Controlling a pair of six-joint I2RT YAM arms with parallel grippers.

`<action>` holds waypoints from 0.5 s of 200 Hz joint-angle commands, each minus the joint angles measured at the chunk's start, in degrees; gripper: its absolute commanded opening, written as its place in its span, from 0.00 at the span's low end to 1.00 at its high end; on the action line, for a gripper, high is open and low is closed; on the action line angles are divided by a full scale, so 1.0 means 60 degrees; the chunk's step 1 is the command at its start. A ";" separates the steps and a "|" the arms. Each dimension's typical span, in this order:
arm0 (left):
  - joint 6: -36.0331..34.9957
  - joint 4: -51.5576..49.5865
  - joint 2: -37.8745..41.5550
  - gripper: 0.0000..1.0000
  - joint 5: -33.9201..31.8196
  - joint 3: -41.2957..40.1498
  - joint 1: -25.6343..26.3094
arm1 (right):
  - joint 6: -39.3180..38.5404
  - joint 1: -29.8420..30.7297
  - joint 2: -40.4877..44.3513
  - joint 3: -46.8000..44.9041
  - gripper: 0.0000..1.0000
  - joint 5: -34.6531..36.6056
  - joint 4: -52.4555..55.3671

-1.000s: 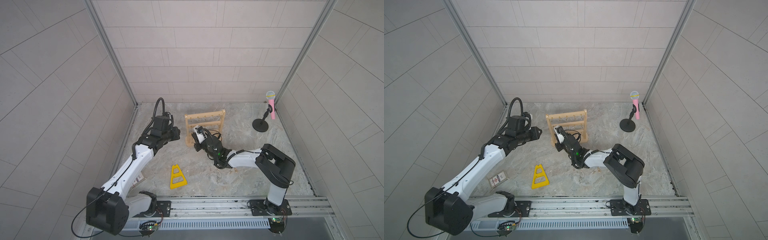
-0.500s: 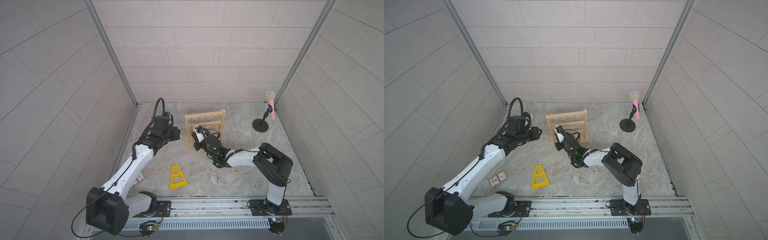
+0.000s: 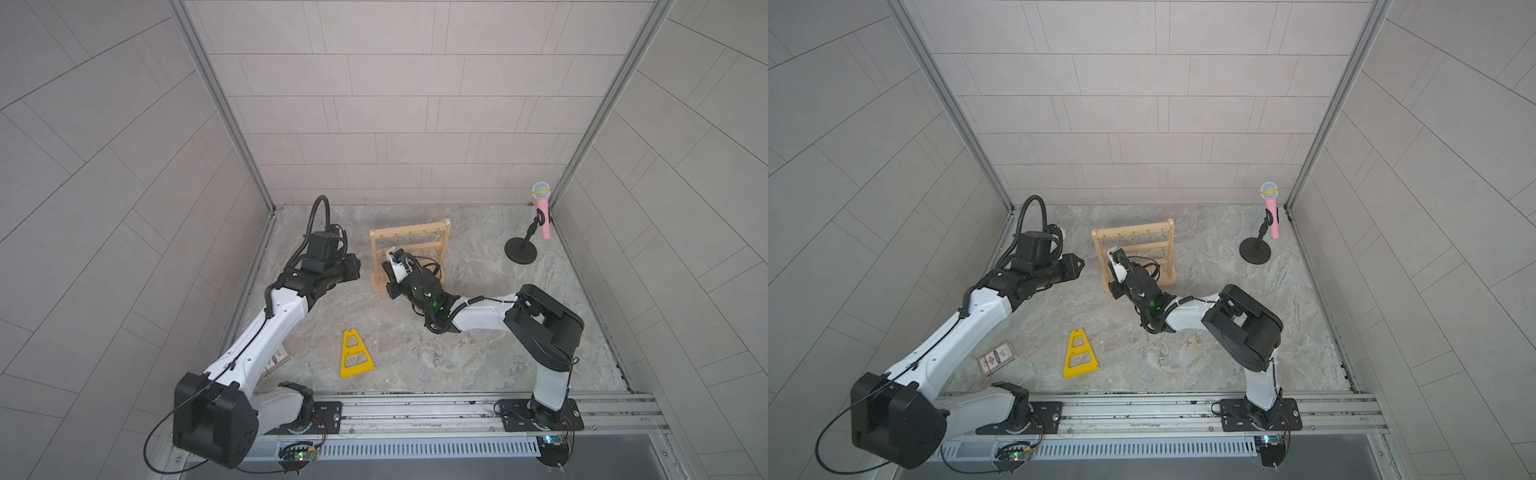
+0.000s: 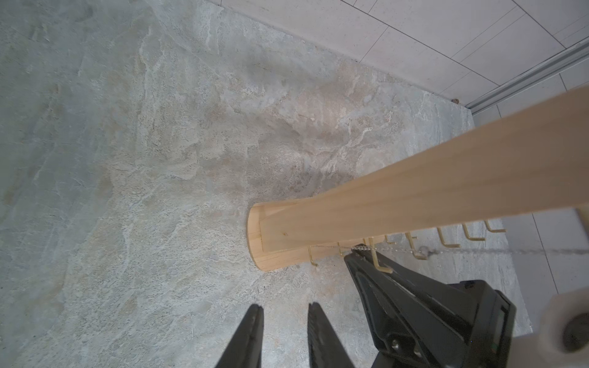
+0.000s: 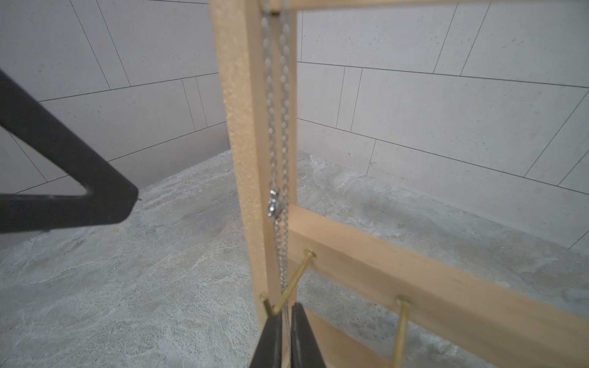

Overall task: Hang the necklace on the jewelry display stand
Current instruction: Hang the necklace on the stand.

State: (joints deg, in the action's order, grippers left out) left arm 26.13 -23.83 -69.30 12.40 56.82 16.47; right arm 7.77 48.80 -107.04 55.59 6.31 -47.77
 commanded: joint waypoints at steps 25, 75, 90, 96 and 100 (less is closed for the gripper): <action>0.0025 0.0090 -0.0039 0.29 -0.0047 -0.0042 -0.0078 | -0.0004 -0.0060 -0.0008 -0.0040 0.11 0.0023 -0.0258; 0.0025 0.0091 -0.0052 0.29 -0.0059 -0.0064 -0.0079 | 0.0040 -0.0087 -0.0140 0.0106 0.10 -0.0036 -0.0215; 0.0032 0.0083 -0.0044 0.29 -0.0053 -0.0065 -0.0075 | 0.0051 -0.0101 -0.0172 0.0122 0.10 -0.0028 -0.0213; 0.0025 0.0091 -0.0050 0.29 -0.0062 -0.0051 -0.0079 | 0.0053 -0.0101 -0.0187 0.0124 0.10 -0.0028 -0.0221; 0.0025 0.0091 -0.0052 0.29 -0.0071 -0.0063 -0.0079 | 0.0053 -0.0114 -0.0179 0.0131 0.10 -0.0041 -0.0229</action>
State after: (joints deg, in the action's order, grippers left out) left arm 26.13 -23.83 -69.49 12.40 56.82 16.45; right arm 7.94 48.40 -107.04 55.59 6.31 -48.29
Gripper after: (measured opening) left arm 0.291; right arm 0.100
